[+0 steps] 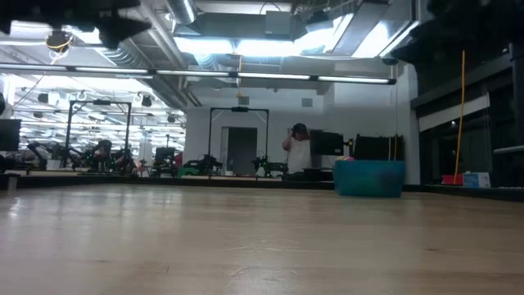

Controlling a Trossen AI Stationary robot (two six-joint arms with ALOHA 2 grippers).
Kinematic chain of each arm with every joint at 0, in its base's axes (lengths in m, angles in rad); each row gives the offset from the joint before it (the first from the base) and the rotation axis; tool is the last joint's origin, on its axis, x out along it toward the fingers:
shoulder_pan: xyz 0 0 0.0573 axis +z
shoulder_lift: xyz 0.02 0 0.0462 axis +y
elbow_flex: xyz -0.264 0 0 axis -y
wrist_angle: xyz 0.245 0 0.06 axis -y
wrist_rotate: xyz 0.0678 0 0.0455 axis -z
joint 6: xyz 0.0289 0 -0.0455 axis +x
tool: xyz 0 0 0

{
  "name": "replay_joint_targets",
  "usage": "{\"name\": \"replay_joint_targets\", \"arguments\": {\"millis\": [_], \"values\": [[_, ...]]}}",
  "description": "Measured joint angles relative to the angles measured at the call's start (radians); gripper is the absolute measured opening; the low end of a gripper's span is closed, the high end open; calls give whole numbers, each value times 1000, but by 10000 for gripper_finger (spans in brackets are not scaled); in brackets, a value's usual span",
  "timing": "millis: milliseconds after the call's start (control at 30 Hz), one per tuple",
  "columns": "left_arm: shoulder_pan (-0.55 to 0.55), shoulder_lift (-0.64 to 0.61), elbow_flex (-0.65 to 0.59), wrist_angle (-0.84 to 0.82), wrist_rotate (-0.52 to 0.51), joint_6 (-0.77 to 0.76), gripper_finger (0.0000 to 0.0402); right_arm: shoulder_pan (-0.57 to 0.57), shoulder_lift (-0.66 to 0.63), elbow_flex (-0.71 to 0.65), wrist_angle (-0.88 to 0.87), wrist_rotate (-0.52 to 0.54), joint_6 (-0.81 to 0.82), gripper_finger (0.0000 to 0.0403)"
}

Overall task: Pick and placing Produce into tupperware
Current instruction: Return to Home Position

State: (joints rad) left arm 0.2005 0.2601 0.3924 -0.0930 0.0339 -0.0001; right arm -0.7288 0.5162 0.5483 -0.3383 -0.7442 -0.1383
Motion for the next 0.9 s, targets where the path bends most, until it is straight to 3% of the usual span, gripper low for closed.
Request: {"name": "replay_joint_targets", "arguments": {"millis": [167,400,633,800,900], "values": [[0,-120,-135,29,-58,-45,293,1,-179,-136,135,-25,74,297],[0,-242,-282,133,-56,-62,293,49,-338,-288,329,-91,232,297],[0,-258,-382,193,-58,-76,293,131,-415,-437,451,-59,292,297],[0,-258,-384,178,-83,-74,293,192,-430,-541,583,17,292,297],[0,-258,-384,177,-84,-71,293,210,-428,-537,589,34,294,297]]}}
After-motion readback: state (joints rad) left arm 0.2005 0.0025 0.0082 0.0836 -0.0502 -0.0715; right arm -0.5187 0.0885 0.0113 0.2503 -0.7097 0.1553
